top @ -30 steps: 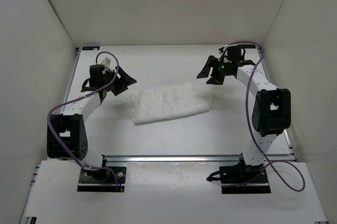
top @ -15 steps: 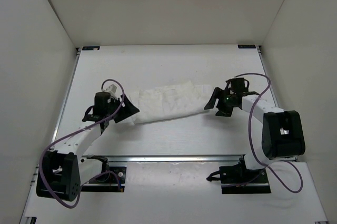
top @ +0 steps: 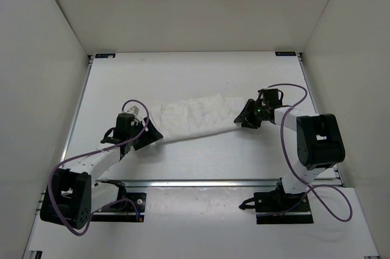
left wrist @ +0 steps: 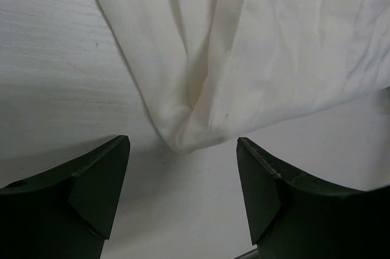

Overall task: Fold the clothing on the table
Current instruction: Fold the skirt

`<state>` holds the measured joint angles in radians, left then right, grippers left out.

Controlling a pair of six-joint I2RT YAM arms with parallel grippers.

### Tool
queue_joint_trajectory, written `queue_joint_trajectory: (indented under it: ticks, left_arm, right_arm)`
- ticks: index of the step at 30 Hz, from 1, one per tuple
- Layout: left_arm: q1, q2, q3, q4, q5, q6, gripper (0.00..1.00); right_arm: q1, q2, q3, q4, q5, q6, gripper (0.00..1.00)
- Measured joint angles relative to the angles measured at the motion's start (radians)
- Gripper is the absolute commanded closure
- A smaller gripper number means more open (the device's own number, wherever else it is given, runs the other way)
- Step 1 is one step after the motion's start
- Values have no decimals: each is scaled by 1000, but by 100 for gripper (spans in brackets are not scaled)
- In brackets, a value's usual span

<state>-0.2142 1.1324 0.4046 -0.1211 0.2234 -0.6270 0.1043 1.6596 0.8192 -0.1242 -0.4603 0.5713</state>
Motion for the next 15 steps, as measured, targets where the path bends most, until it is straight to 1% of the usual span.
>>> queue_joint_trajectory:
  ticks: [1,2,3,4,5,6,7,8,9,10,11,13,15]
  left_arm:
    - [-3,8,-3,5,-4,-3,19]
    - [-4,20,-5,11,-7,-7,19]
    - [-5,33,-5,19,-7,-12,20]
    - [-9,44,-5,42,-6,-18,23]
    - [-12,55,-5,57,-7,-24,24]
    - [-16,67,-5,73,-6,-31,30]
    - [-24,83,-5,95,-8,-40,41]
    - [-33,100,-5,117,-7,-53,57]
    - [-45,119,-3,135,-8,-62,67]
    - [-57,142,-3,153,-2,-69,91]
    - [-70,169,0,168,2,-79,100]
    - [-101,232,25,196,22,-83,100]
    - [-145,299,80,214,31,-90,100]
  right_arm:
    - [0,5,0,6,2,2,77]
    - [0,10,-3,11,-1,6,85]
    - [0,14,-8,16,-2,9,90]
    - [-1,15,-11,18,-4,12,96]
    - [-2,15,-14,21,-5,13,100]
    - [-2,15,-14,21,-6,13,100]
    - [-3,15,-14,22,-7,16,100]
    - [-3,15,-14,21,-8,15,100]
    - [-6,15,-13,19,-8,12,100]
    - [-9,15,-13,17,-8,9,100]
    - [-14,15,-12,12,-6,6,100]
    - [-26,15,-1,-16,-2,-3,100]
    - [-41,14,21,-57,11,-24,100]
